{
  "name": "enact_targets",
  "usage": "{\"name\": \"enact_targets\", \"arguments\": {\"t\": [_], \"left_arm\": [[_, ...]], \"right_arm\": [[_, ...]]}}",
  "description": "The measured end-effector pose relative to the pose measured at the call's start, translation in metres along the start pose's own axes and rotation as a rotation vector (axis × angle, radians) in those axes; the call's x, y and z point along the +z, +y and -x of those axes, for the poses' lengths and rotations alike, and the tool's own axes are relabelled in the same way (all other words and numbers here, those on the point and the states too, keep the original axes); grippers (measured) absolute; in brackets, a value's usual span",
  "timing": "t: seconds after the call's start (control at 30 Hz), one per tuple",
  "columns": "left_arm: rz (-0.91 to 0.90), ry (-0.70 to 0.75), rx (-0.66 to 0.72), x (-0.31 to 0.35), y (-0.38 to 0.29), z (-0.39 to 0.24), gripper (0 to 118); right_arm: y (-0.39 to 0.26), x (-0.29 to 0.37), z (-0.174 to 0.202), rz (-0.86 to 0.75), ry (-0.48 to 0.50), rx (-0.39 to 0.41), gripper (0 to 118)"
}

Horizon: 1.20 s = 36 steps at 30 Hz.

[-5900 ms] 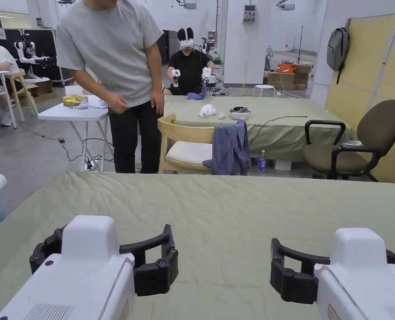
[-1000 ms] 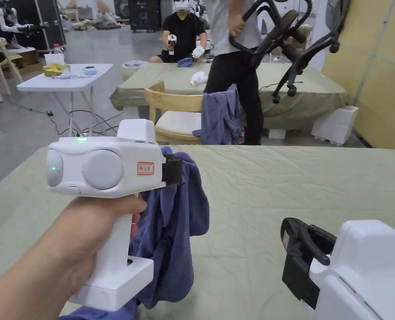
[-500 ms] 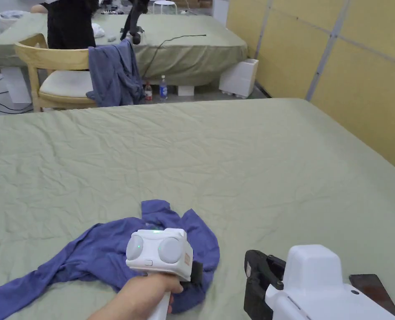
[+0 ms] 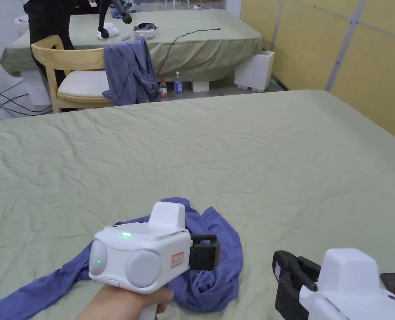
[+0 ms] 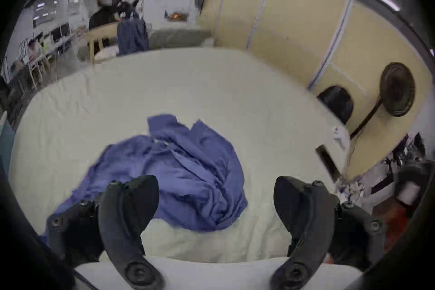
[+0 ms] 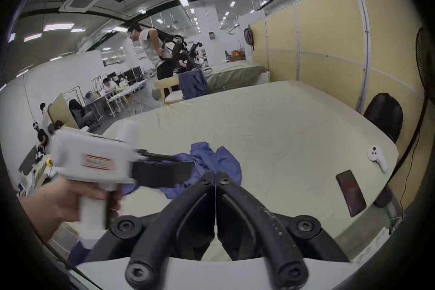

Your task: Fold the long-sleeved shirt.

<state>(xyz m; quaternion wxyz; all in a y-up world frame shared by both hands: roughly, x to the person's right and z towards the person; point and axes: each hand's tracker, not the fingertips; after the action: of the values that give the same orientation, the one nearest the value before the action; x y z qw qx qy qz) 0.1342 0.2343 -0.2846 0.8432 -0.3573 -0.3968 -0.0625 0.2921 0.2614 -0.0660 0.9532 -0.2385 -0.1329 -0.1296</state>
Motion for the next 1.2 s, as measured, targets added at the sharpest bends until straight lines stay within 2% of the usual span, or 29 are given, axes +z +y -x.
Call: {"name": "enact_targets", "arguments": {"t": [0.07,0.1,0.13,0.17,0.2,0.23,0.27,0.33,0.37,0.57,0.73,0.77,0.8,0.9,0.93,0.97,1.03,1.17,1.2], "left_arm": [[-0.028,0.047,0.024,0.03,-0.012,0.008,96],[-0.03,0.065,0.032,0.048,-0.022,0.011,86],[-0.035,0.072,0.033,0.059,-0.035,0.014,66],[-0.025,0.089,0.031,0.067,-0.047,0.017,25],[0.003,0.13,0.029,0.073,-0.063,0.02,3],[0.023,0.163,0.035,0.075,-0.078,0.025,3],[0.026,0.131,0.046,0.074,-0.09,0.028,2],[0.149,0.015,0.082,0.062,-0.112,0.041,2],[0.196,0.014,0.11,0.057,-0.116,0.043,1],[0.064,0.107,0.131,0.029,-0.07,0.085,1],[0.045,0.2,0.114,-0.021,-0.021,0.139,1],[0.048,0.199,0.123,-0.03,-0.016,0.148,5],[0.056,0.191,0.141,-0.044,-0.01,0.16,23],[0.089,0.19,0.17,-0.092,-0.002,0.189,60],[0.116,0.209,0.172,-0.109,-0.003,0.196,98],[0.156,0.274,0.156,-0.121,-0.006,0.203,117],[0.151,0.335,0.105,-0.155,-0.009,0.214,105],[0.253,0.352,0.028,-0.193,-0.03,0.218,104],[0.29,0.352,-0.002,-0.197,-0.036,0.215,100]], "right_arm": [[-0.006,-0.003,0.005,-0.004,0.011,0.017,4],[-0.01,-0.007,0.007,0.014,0.005,0.016,4],[-0.013,-0.01,0.007,0.044,-0.007,0.0,4],[-0.017,-0.012,0.007,0.055,-0.007,-0.019,4],[-0.021,-0.012,0.007,0.057,-0.002,-0.031,4],[-0.024,-0.012,0.008,0.059,0.0,-0.034,4],[-0.026,-0.012,0.008,0.058,0.004,-0.033,4],[-0.029,-0.012,0.009,0.062,0.02,-0.021,4],[-0.03,-0.013,0.008,0.061,0.026,-0.016,4],[-0.035,-0.021,-0.003,0.079,-0.011,-0.026,4],[-0.042,-0.041,-0.015,0.121,-0.047,-0.048,4],[-0.042,-0.045,-0.016,0.129,-0.054,-0.048,4],[-0.043,-0.049,-0.017,0.137,-0.06,-0.048,4],[-0.045,-0.062,-0.019,0.155,-0.059,-0.069,4],[-0.045,-0.065,-0.02,0.161,-0.051,-0.082,4],[-0.045,-0.069,-0.02,0.166,-0.042,-0.098,4],[-0.045,-0.078,-0.019,0.168,-0.048,-0.093,4],[-0.046,-0.093,-0.021,0.19,-0.038,-0.104,4],[-0.046,-0.098,-0.022,0.198,-0.031,-0.107,4]]}}
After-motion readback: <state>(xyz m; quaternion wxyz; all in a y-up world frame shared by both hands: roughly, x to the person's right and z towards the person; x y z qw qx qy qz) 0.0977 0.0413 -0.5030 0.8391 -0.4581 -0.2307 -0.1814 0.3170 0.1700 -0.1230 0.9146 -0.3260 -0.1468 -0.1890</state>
